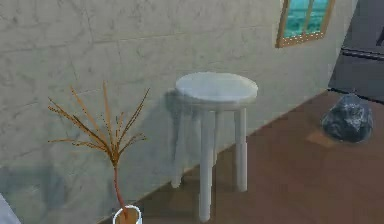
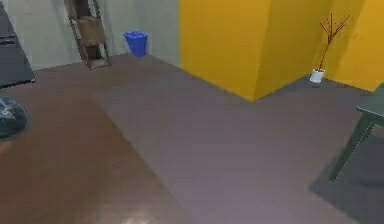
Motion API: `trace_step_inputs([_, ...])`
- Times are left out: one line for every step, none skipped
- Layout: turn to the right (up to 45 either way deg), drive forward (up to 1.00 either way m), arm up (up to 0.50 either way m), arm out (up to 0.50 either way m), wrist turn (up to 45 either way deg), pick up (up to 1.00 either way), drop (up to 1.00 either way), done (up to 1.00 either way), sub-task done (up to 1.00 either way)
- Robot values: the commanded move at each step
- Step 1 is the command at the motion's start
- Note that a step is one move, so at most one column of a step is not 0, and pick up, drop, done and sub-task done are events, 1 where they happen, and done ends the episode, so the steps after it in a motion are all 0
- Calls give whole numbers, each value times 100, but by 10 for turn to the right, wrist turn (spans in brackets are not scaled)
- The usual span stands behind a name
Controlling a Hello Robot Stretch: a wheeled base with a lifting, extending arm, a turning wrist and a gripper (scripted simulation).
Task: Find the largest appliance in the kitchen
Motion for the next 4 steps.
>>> trace_step_inputs([450, 0, 0, 0, 0, 0, 0, 0, 0])
trace_step_inputs([120, 0, 0, 0, 0, 0, 0, 0, 0])
trace_step_inputs([0, 100, 0, 0, 0, 0, 0, 0, 0])
trace_step_inputs([0, 100, 0, 0, 0, 0, 0, 0, 0])
